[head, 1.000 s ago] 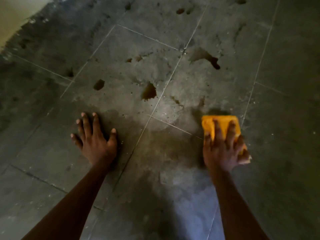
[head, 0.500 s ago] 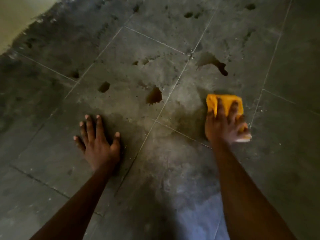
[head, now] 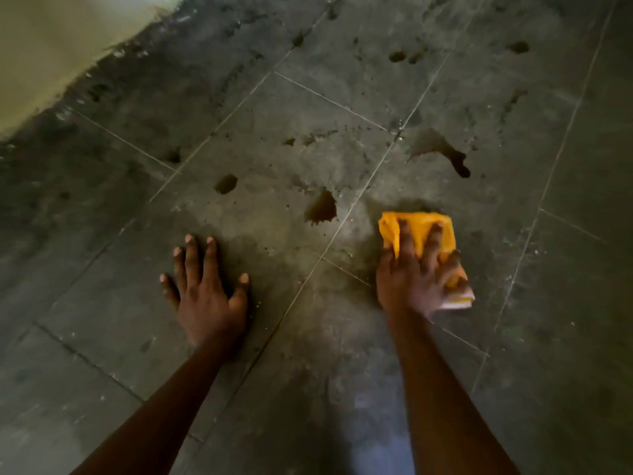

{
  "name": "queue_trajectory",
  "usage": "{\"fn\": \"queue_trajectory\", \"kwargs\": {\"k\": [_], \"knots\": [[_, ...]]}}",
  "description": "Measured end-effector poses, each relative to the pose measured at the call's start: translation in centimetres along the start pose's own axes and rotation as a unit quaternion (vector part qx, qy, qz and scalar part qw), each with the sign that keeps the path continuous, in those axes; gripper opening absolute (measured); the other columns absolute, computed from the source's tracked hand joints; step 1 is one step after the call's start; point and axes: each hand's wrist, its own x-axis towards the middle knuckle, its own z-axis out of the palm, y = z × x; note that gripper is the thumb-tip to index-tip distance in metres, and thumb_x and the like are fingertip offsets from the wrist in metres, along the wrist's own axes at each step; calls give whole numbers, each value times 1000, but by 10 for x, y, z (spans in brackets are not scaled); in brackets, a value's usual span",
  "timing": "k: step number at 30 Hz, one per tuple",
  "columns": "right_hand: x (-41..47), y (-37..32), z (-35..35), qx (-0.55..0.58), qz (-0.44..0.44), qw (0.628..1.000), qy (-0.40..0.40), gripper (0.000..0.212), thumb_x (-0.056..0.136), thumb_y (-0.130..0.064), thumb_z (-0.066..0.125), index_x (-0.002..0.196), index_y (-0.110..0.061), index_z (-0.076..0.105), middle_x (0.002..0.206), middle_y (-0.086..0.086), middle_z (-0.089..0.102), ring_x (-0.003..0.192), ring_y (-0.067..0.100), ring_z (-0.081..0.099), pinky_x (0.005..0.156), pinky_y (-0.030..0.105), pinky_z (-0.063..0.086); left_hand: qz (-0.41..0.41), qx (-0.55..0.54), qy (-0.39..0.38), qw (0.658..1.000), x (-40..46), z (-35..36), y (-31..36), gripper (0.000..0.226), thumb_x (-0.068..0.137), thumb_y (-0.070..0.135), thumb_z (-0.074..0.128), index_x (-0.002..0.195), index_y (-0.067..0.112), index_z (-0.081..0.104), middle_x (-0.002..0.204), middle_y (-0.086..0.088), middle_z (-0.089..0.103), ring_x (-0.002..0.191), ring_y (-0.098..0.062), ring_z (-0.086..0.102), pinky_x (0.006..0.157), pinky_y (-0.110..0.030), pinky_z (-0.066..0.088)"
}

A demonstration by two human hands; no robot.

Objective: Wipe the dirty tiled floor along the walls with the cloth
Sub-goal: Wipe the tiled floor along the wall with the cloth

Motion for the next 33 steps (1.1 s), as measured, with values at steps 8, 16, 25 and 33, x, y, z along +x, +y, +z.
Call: {"fn": "queue_trajectory", "kwargs": {"k": [8, 16, 25, 33], "knots": [[-133, 9, -9, -42, -289, 954, -75, 63, 91, -68, 44, 151, -67, 25, 174, -10, 14, 154, 41, 26, 113, 68, 16, -19, -16, -11, 1000, -1, -11, 5, 92, 84, 68, 42, 166, 29, 27, 177, 1, 11, 164, -21, 2, 131, -53, -4], [-19, -79, 19, 10, -77, 997, -15, 61, 93, -64, 47, 152, -59, 34, 173, -4, 18, 154, 48, 14, 112, 79, 11, 45, 35, -10, 998, 41, -25, -45, 88, 96, 74, 29, 168, 25, 17, 178, -3, 2, 164, -23, -3, 131, -48, -3], [-42, -40, 1, -57, -158, 984, -55, 62, 89, -75, 39, 149, -68, 25, 174, -9, 13, 151, 42, 25, 109, 80, 19, 22, 34, 9, 999, 45, -22, -42, 85, 98, 69, 32, 168, 24, 18, 178, -2, 3, 164, -21, -1, 132, -49, 0], [-17, -155, 30, -35, -217, 974, -54, 59, 94, -54, 53, 150, -59, 36, 171, -5, 22, 144, 43, 29, 108, 68, 23, 19, -3, 2, 1000, 44, -21, -43, 72, 104, 55, 31, 168, 26, 17, 178, 3, 1, 164, -16, -6, 133, -49, 1]]}}
